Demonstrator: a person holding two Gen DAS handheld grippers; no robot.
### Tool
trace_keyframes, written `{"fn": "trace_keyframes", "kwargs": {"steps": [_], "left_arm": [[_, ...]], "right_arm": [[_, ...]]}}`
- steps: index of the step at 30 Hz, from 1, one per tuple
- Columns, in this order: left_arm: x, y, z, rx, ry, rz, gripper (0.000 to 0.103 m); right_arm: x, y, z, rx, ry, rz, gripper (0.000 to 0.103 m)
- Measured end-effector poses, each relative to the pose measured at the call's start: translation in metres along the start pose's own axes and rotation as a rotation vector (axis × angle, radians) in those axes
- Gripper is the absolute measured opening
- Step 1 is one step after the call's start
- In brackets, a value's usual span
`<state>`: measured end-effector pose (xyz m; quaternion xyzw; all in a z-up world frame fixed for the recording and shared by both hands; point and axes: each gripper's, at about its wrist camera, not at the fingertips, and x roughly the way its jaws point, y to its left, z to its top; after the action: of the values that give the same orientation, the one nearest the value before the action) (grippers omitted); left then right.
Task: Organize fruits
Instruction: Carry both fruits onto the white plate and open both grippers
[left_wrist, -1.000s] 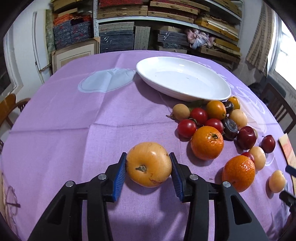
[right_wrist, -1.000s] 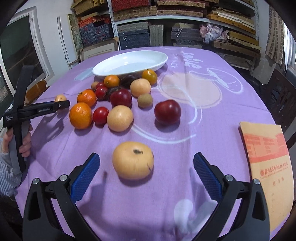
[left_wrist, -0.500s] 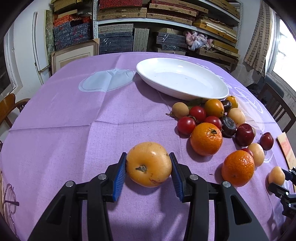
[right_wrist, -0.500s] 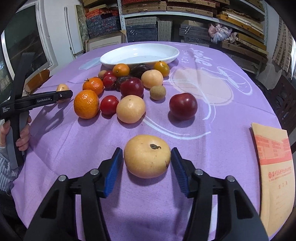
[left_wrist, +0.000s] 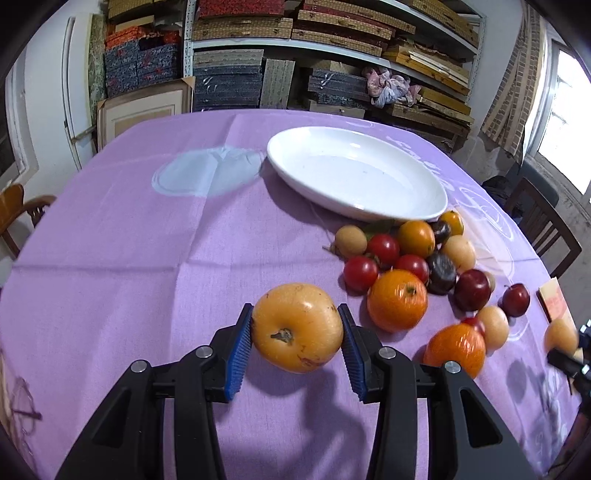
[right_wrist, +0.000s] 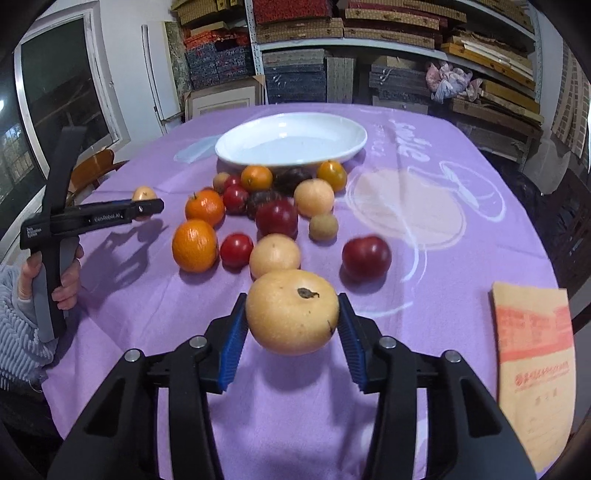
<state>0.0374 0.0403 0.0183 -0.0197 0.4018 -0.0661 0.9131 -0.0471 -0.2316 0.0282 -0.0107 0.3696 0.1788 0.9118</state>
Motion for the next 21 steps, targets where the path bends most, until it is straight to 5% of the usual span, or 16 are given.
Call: {"fn": "trace_keyframes", "kwargs": {"steps": [4,11,21], "left_arm": [[0.000,-0.014,0.038,0.049,-0.034,0.022,0.045],[0.041,-0.043,0.094,0.053,-0.028,0.011,0.045],[0.112,-0.064,0.128,0.062,0.044,0.012,0.045]], "right_arm": [[0.009,-0.001,0.057,-0.045,-0.057,-0.002,0.046],[0.099,-0.015,0.140,-0.027,-0.013,-0.023,0.046],[0.195,-0.029,0.178,-0.032,0.121,-0.037,0.046]]}}
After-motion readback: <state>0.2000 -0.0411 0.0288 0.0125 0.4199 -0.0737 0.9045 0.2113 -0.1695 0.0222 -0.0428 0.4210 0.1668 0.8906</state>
